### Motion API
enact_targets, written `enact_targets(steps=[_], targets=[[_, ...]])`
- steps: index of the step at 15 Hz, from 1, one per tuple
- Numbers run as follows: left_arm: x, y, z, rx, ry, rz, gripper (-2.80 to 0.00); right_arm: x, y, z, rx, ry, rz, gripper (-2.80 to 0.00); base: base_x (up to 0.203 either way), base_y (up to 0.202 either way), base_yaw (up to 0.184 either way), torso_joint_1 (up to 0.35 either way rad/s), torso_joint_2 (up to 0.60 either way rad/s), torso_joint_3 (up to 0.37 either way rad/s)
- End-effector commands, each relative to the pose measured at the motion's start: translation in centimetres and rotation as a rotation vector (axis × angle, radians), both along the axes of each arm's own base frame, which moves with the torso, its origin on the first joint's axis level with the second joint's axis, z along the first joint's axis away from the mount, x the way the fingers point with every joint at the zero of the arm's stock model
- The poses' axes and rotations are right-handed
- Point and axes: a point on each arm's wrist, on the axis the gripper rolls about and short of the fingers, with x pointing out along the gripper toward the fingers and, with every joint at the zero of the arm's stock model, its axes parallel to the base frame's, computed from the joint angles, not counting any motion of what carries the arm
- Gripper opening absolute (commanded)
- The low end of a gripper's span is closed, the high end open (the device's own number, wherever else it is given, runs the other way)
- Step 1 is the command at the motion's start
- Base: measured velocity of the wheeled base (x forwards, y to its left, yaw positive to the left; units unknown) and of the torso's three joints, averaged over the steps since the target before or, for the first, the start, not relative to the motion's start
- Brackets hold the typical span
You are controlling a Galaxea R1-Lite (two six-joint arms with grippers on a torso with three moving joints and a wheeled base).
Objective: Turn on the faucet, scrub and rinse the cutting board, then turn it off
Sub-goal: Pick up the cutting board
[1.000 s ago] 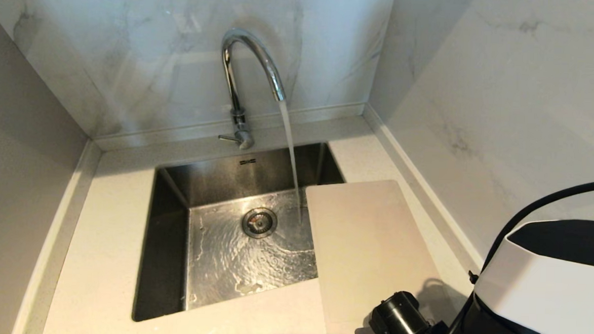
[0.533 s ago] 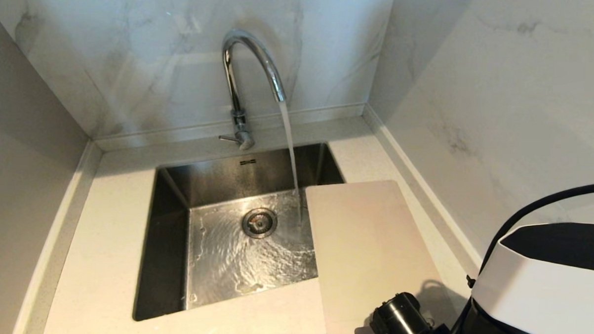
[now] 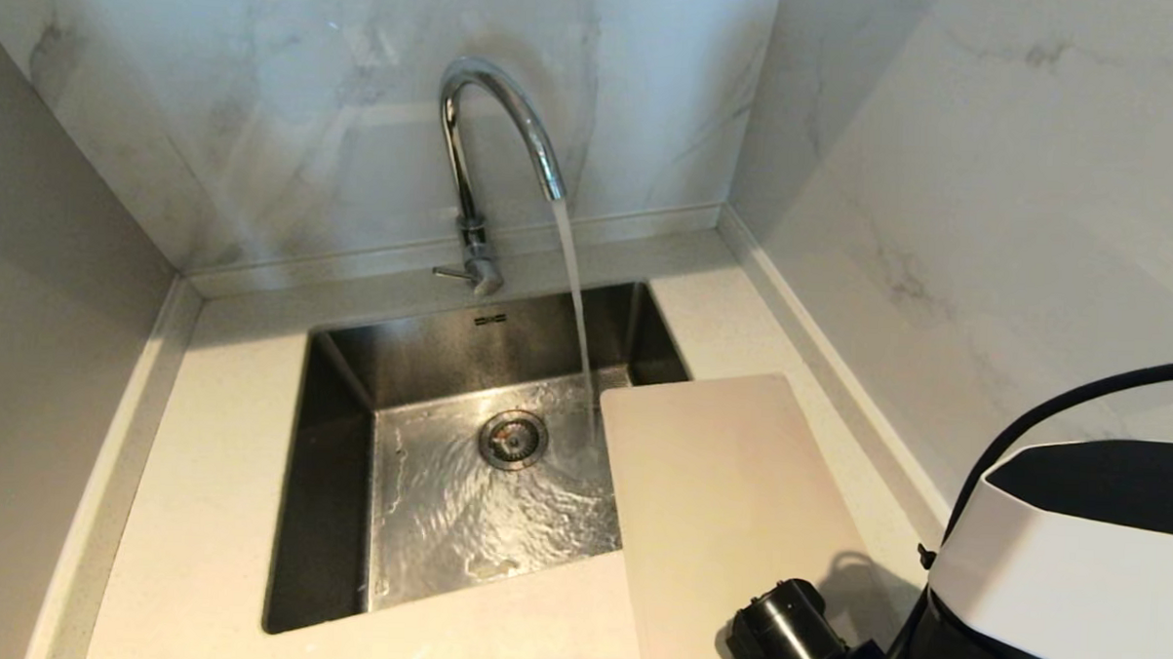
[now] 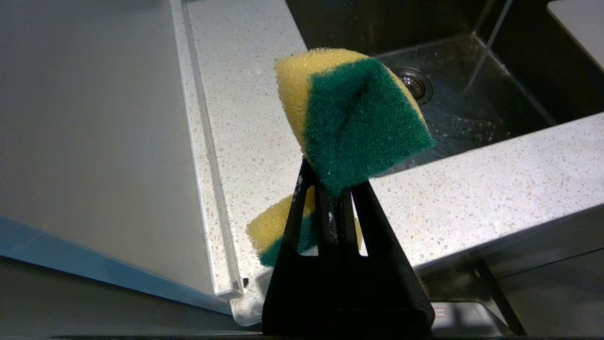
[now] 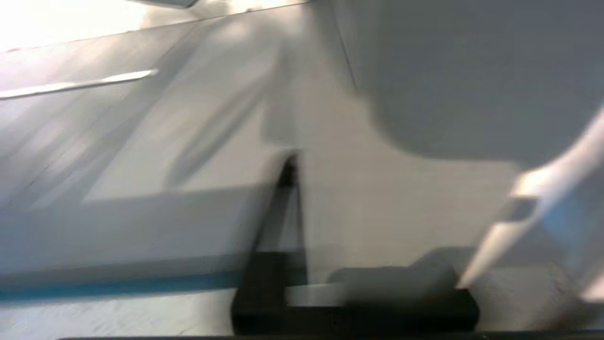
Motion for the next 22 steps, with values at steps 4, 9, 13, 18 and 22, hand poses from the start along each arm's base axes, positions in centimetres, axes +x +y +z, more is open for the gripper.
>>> enact_targets(steps=[4,9,13,18,22], targets=[[0.0,0.0,0.0,0.000,-0.002,0.001,-2.80,0.2,0.1,0.0,-0.021,-0.016,0.023,-2.80,0.000,0.000,0.000,0.000,0.00,0.000],[0.0,0.0,0.0,0.000,-0.003,0.001,-2.80,-0.4,-0.1,2.3,-0.030,-0.098,0.070,-2.80,0.000,0.000,0.000,0.000,0.00,0.000],[0.0,0.0,0.0,0.000,-0.002,0.001,-2.80,-1.1,0.1,5.3,-0.024,-0.225,0.105,-2.80,0.000,0.000,0.000,0.000,0.00,0.000],[0.0,0.0,0.0,0.000,-0.004,-0.001,-2.80,-3.3,-0.1,8.5,-0.016,-0.309,0.162,-2.80,0.000,0.000,0.000,0.000,0.00,0.000],[0.0,0.0,0.0,0.000,-0.002,0.001,-2.80,-4.7,-0.6,10.6,0.006,-0.374,0.168,-2.80,0.000,0.000,0.000,0.000,0.00,0.000]])
